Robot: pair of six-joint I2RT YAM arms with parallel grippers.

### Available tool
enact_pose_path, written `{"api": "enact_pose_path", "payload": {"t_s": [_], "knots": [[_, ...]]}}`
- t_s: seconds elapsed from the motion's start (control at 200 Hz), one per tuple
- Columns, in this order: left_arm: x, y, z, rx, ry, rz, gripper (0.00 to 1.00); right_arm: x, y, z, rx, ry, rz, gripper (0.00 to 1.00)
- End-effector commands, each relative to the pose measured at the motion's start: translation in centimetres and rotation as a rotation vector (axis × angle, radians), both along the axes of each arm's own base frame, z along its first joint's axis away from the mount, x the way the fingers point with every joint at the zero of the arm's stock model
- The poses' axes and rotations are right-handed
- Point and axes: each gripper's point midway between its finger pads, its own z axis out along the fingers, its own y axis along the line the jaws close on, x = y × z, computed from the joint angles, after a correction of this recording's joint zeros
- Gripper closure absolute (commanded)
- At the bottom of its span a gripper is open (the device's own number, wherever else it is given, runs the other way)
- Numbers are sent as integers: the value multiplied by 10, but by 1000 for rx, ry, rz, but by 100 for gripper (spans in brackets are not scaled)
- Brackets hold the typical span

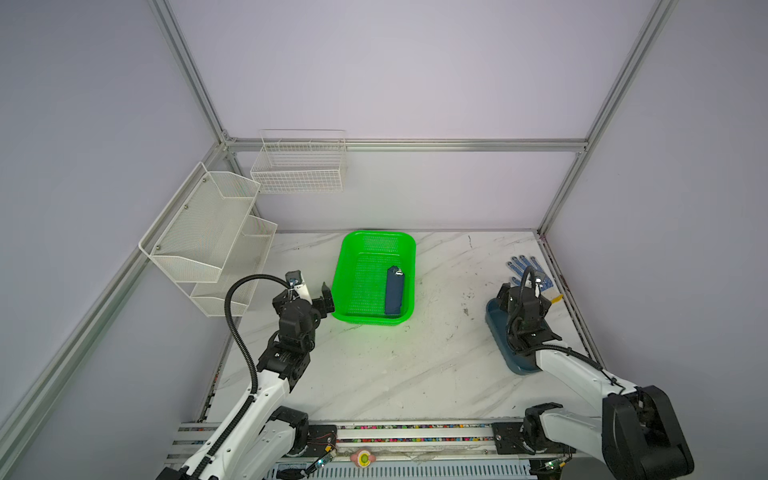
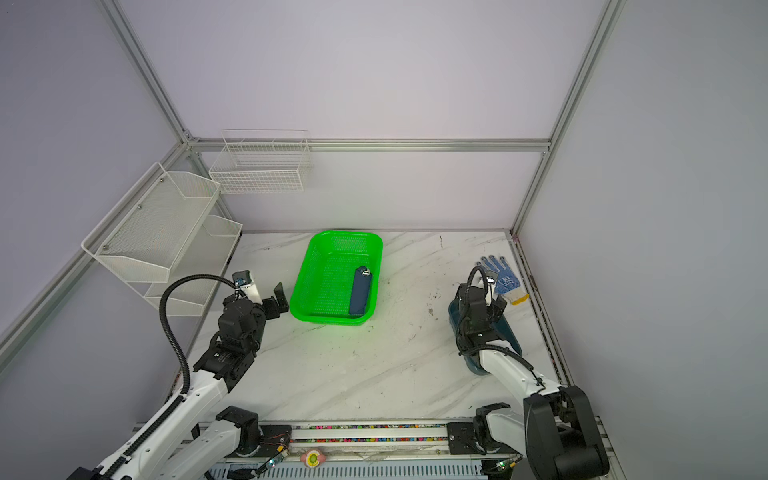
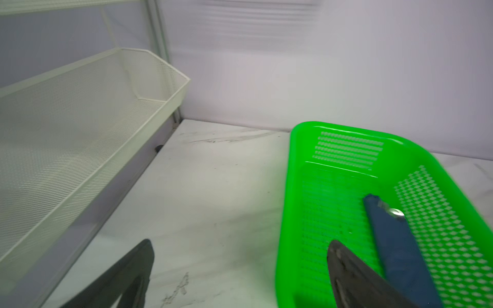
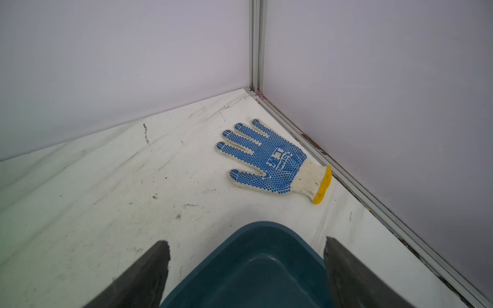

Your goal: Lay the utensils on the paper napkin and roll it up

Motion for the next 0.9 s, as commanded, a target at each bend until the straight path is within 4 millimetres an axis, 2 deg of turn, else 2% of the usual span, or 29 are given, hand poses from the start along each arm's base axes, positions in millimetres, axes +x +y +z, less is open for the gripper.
{"api": "enact_pose_path", "payload": {"t_s": [0.0, 0.045, 0.075, 0.105, 0.18, 0.275, 0.46, 0.585, 0.725, 0.745, 0.805, 0.895], "knots": [[-1, 40, -3, 54, -62, 164, 0, 24, 8, 12, -36, -126, 71, 8], [5, 44, -13, 42, -54, 153, 0, 29, 12, 9, -48, -131, 97, 8], [9, 45, -20, 43, -46, 129, 1, 32, 15, 14, -50, -158, 120, 8], [12, 47, -26, 54, -38, 124, 0, 35, 18, 6, -64, -145, 138, 7], [14, 58, -37, 64, -20, 166, 0, 40, 20, 9, -79, -171, 163, 7], [19, 61, -51, 41, -28, 141, 0, 46, 27, 10, -66, -217, 216, 7], [35, 51, -80, 56, 17, 71, 0, 55, 35, 12, -92, -281, 273, 6], [46, 40, -78, 53, -45, 2, 0, 60, 40, 12, -136, -320, 307, 7], [57, 39, -82, 27, -67, -12, 0, 49, 35, 23, -84, -321, 284, 8], [58, 40, -94, 24, -44, -13, 0, 47, 35, 24, -79, -315, 284, 8], [62, 36, -104, 29, -48, -33, 1, 43, 34, 25, -114, -311, 289, 7], [64, 37, -108, 38, -59, -33, 0, 41, 30, 20, -128, -325, 269, 7]]}}
